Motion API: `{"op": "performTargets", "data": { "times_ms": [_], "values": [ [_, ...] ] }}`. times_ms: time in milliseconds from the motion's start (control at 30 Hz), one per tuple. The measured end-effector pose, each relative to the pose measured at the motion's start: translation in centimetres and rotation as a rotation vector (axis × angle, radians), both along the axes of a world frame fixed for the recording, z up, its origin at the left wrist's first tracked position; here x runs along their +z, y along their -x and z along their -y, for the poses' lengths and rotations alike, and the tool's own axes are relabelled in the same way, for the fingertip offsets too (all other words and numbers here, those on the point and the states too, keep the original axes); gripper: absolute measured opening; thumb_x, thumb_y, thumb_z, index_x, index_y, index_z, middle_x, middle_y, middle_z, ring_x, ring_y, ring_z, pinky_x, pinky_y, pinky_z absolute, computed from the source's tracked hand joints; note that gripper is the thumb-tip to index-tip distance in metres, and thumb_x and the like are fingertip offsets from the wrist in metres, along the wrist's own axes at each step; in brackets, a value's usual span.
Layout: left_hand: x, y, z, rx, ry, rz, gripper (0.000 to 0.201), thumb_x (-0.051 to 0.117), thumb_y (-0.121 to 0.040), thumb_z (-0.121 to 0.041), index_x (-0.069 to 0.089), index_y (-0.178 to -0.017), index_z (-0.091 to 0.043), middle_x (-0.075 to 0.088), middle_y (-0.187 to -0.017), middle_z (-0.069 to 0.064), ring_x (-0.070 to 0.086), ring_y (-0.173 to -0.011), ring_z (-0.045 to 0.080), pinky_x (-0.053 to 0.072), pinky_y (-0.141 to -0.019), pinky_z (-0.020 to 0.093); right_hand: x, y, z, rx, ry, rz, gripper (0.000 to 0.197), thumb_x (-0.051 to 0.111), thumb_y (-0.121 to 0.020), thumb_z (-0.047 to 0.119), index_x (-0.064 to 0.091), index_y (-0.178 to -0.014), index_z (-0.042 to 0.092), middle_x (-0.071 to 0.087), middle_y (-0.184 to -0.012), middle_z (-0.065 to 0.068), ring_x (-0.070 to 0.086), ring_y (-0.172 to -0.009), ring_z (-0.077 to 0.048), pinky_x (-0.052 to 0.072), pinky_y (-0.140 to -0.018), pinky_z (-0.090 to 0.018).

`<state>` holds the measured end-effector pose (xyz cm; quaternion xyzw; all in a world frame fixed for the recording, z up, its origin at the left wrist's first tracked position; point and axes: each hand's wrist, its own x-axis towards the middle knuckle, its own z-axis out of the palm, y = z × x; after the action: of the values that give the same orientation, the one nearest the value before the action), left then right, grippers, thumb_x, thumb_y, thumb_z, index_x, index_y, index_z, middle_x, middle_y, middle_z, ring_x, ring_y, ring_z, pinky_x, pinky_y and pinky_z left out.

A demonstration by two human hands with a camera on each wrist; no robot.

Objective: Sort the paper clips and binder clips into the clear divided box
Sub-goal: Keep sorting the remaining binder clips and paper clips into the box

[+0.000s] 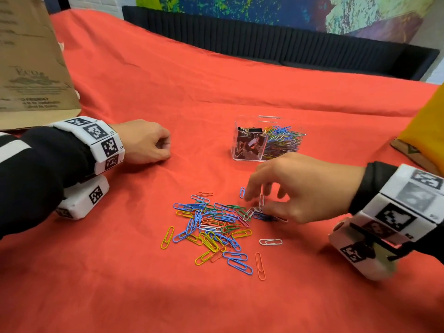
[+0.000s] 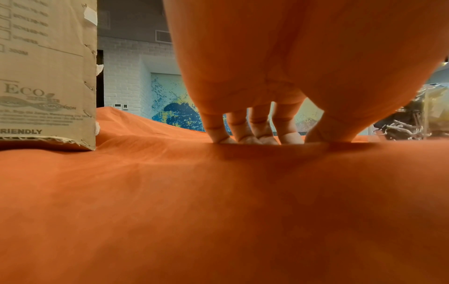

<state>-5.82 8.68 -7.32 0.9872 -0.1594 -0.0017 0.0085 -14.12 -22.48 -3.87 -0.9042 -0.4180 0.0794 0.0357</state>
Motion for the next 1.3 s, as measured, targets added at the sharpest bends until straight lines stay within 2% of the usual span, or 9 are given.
{"op": "performTargets", "data": {
  "times_ms": [133,267,367,500,633,800,1000,1167,1300],
  "values": [
    [0.0,0.0,0.0,-0.016,-0.003,-0.005,0.014,0.057,-0.085,-0.032,0.061,-0.082,-0.019,0.066,-0.079,-0.004,0.061,-0.078,0.024,0.050,-0.078,0.033,-0.1,1.2,0.4,0.024,0.120,-0.029,0.057,0.073,-0.072,0.051,0.056,-0.125,0.038,0.054,-0.114,0.017,0.051,-0.093,0.000,0.043,-0.085,-0.015],
    [0.1,0.0,0.0,-0.019,-0.004,-0.016,0.013,0.057,-0.085,-0.032,0.061,-0.080,-0.020,0.065,-0.078,-0.005,0.061,-0.078,0.024,0.050,-0.078,0.035,-0.9,1.8,-0.1,0.053,0.067,0.052,0.032,0.067,-0.080,0.030,0.062,-0.111,0.034,0.058,-0.101,0.009,0.051,-0.086,-0.007,0.045,-0.079,-0.022],
    [0.1,0.0,-0.1,-0.014,-0.001,-0.019,0.013,0.057,-0.084,-0.033,0.061,-0.080,-0.021,0.066,-0.078,-0.006,0.061,-0.078,0.023,0.050,-0.078,0.035,-1.0,1.5,-0.5,0.034,0.088,0.065,0.031,0.059,-0.072,0.015,0.065,-0.098,0.030,0.060,-0.088,0.009,0.045,-0.074,-0.006,0.048,-0.072,-0.028],
    [0.0,0.0,-0.1,-0.010,0.005,-0.012,0.014,0.058,-0.084,-0.033,0.061,-0.080,-0.020,0.066,-0.077,-0.006,0.061,-0.076,0.023,0.050,-0.077,0.033,-0.4,0.7,-0.5,-0.029,0.118,0.021,0.022,0.055,-0.068,0.014,0.066,-0.083,0.025,0.064,-0.073,0.009,0.056,-0.068,-0.008,0.051,-0.066,-0.032],
    [-0.1,-0.1,-0.1,-0.010,0.016,-0.010,0.014,0.058,-0.084,-0.033,0.061,-0.080,-0.020,0.066,-0.076,-0.006,0.061,-0.076,0.022,0.051,-0.077,0.032,0.9,-0.5,0.4,-0.125,0.110,0.001,0.020,0.061,-0.069,0.010,0.071,-0.079,0.026,0.067,-0.070,0.016,0.061,-0.069,-0.002,0.046,-0.063,-0.014],
    [-0.1,-0.3,-0.3,-0.015,0.014,-0.012,0.014,0.058,-0.083,-0.034,0.061,-0.080,-0.021,0.066,-0.075,-0.006,0.062,-0.075,0.021,0.051,-0.076,0.032,5.1,-4.1,2.4,-0.298,-0.024,0.109,0.026,0.067,-0.067,0.005,0.070,-0.072,0.030,0.066,-0.066,0.028,0.067,-0.071,-0.001,0.053,-0.067,-0.022],
    [-0.2,-0.3,-0.2,-0.009,0.003,-0.005,0.016,0.058,-0.084,-0.036,0.060,-0.079,-0.021,0.066,-0.075,-0.006,0.062,-0.075,0.021,0.050,-0.075,0.031,6.7,-9.8,2.9,-0.483,-0.120,0.368,0.019,0.071,-0.068,0.007,0.072,-0.074,0.024,0.070,-0.068,0.008,0.070,-0.078,-0.021,0.057,-0.082,-0.035],
    [-0.3,-0.4,-0.3,-0.010,0.001,0.004,0.016,0.058,-0.084,-0.035,0.060,-0.080,-0.020,0.066,-0.077,-0.005,0.062,-0.076,0.022,0.050,-0.075,0.032,5.0,-11.0,3.0,-0.493,-0.153,0.352,0.012,0.073,-0.072,0.016,0.074,-0.078,0.027,0.073,-0.079,0.005,0.070,-0.081,-0.019,0.054,-0.084,-0.031],
    [-0.3,-0.5,-0.4,-0.019,0.006,-0.003,0.015,0.058,-0.084,-0.035,0.060,-0.080,-0.021,0.066,-0.077,-0.006,0.061,-0.075,0.021,0.049,-0.074,0.030,5.2,-10.4,3.9,-0.484,-0.242,0.389,0.009,0.071,-0.075,0.017,0.075,-0.076,0.026,0.070,-0.071,0.005,0.069,-0.079,-0.019,0.054,-0.083,-0.030]
  ]
}}
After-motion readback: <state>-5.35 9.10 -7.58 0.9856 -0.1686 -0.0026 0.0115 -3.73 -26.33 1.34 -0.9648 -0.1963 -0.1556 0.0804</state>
